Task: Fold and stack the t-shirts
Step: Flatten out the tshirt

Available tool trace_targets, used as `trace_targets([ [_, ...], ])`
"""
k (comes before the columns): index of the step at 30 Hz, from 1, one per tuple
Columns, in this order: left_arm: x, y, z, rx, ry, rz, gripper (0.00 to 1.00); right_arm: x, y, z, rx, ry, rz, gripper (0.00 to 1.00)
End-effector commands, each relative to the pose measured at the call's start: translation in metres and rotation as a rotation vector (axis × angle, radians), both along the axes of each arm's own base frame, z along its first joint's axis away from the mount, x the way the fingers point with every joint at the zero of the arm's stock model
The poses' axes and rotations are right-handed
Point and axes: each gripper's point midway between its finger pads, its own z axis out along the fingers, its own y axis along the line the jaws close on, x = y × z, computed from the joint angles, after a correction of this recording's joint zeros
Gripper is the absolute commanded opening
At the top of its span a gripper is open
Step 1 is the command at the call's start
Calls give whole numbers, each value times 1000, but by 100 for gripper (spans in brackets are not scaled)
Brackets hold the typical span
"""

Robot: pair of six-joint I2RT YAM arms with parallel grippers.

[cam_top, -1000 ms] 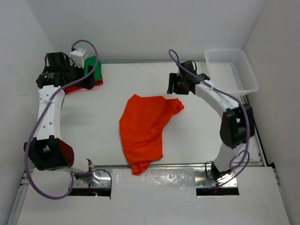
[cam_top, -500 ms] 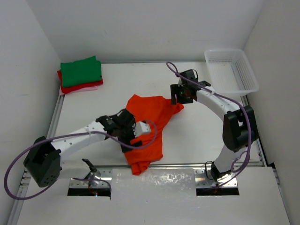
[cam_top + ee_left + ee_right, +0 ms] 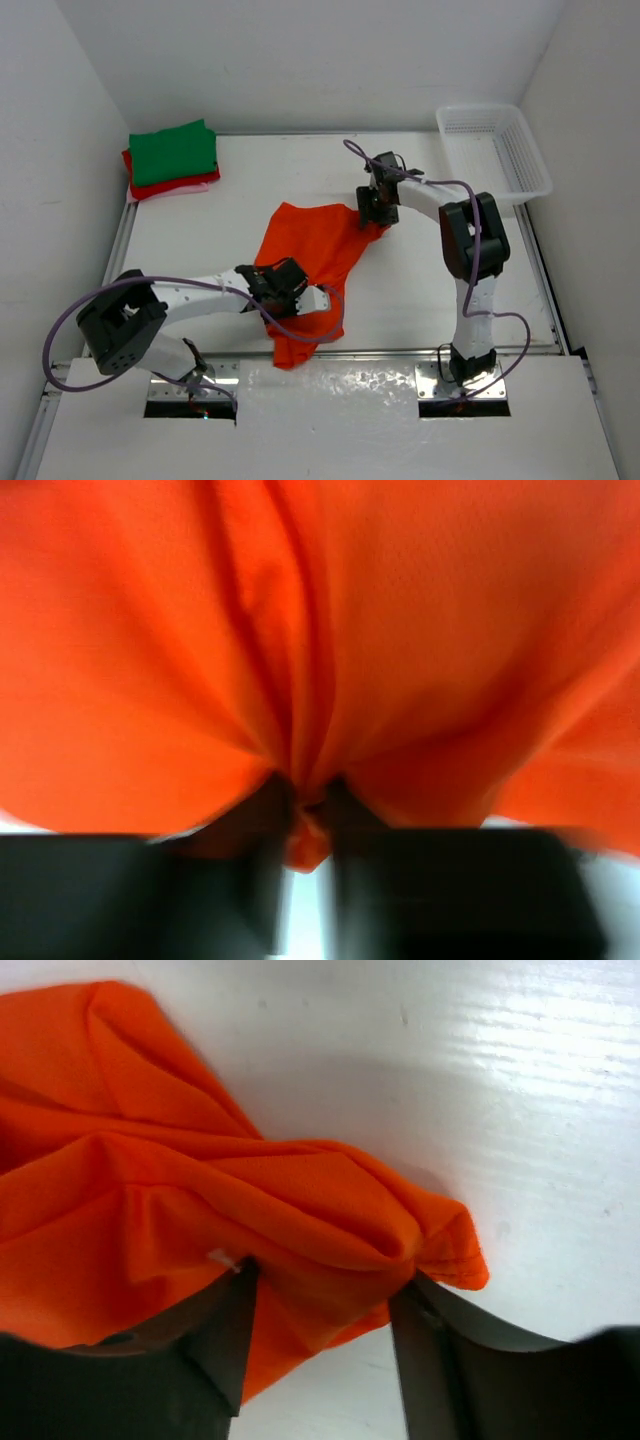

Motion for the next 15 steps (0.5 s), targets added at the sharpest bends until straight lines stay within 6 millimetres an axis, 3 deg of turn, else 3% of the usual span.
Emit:
trace_targets([
  [1, 15, -8, 9, -25, -74, 11, 2, 20, 16, 1, 82, -50, -12, 50],
  [2, 23, -7, 14, -20, -107, 32, 0, 21, 19, 1, 106, -57, -20, 36],
  [3, 27, -8, 20, -26, -129, 46, 0, 21, 19, 1, 119, -66, -28, 13],
  [4, 36, -5, 28, -15, -166, 76, 0, 15, 15, -3, 124, -59, -42, 3],
  [6, 55, -10, 58, -70, -229, 142, 0, 23, 13, 23, 165, -141, -71, 0],
  [7, 65, 0, 70, -73, -237, 200, 0, 13, 8, 23, 170, -141, -82, 0],
  [8, 81, -7, 105, -152, -285, 241, 0, 19, 4, 58, 203, -232, -94, 0],
  [10, 95, 10, 139, -194, -306, 318, 0, 13, -7, 88, 205, -306, -113, 0],
  [11, 105, 9, 180, -274, -372, 330, 0, 2, -14, 94, 192, -328, -111, 0],
  [12, 108, 13, 197, -292, -397, 340, 0, -2, -19, 137, 210, -434, -108, 0],
  [13, 106, 23, 210, -285, -397, 353, 0, -12, -27, 146, 190, -466, -116, 0],
  [14, 104, 27, 237, -319, -422, 348, 0, -23, -36, 186, 190, -567, -119, 0],
  [15, 102, 28, 249, -339, -432, 341, 0, -30, -41, 204, 189, -614, -121, 0],
])
